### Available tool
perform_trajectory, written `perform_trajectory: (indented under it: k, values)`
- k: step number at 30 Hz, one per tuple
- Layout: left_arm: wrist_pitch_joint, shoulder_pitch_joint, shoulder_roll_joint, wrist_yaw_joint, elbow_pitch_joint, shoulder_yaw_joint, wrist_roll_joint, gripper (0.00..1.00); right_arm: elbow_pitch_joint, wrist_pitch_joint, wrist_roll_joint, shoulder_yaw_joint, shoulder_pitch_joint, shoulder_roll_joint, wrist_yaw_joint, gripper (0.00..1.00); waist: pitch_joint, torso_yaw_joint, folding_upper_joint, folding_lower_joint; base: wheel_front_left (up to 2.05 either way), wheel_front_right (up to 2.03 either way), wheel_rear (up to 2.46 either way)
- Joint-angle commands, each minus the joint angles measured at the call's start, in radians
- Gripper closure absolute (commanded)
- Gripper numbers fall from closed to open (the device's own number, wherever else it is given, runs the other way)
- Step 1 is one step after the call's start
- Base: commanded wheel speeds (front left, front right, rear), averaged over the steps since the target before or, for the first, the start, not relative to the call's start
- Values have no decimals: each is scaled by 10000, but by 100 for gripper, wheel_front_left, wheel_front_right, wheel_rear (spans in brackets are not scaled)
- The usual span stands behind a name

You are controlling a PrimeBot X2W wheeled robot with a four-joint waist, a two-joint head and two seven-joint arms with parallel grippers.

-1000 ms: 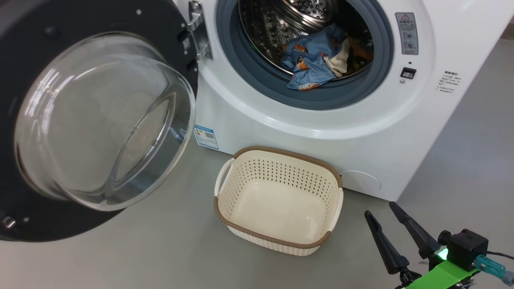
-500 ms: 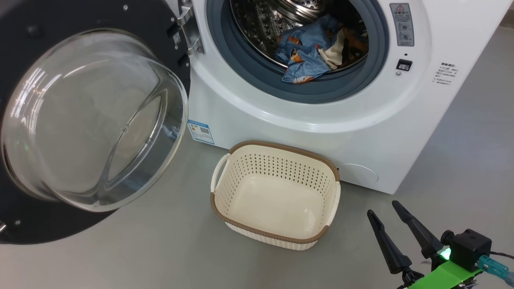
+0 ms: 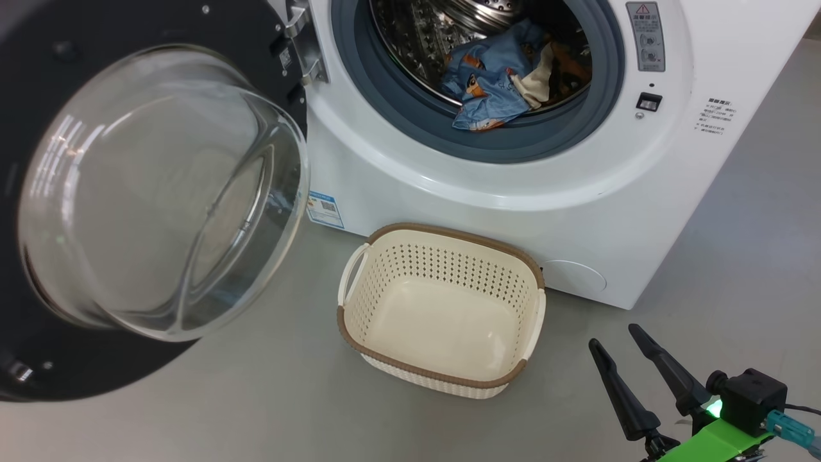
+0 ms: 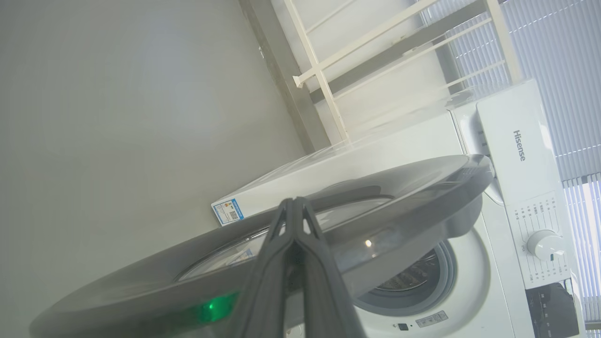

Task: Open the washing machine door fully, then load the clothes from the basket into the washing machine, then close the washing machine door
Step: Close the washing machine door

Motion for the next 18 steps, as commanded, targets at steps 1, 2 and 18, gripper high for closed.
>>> perform_trajectory:
  k: [1, 2, 18]
  values:
    - [493, 211, 454, -35, -492, -10, -200, 100, -229, -49, -80, 142, -60, -70, 27, 0, -32, -1, 0, 0, 0, 0, 0]
    - [738, 338, 421, -51, -714, -59, -287, 100, -219, -49, -78, 137, -49, -57, 27, 0, -55, -2, 0, 0, 0, 0, 0]
    - [3546, 2254, -289, -395, -5232, -706, -1901, 100, -184, -49, -82, -118, 195, 173, 27, 0, -463, -173, 0, 0, 0, 0, 0]
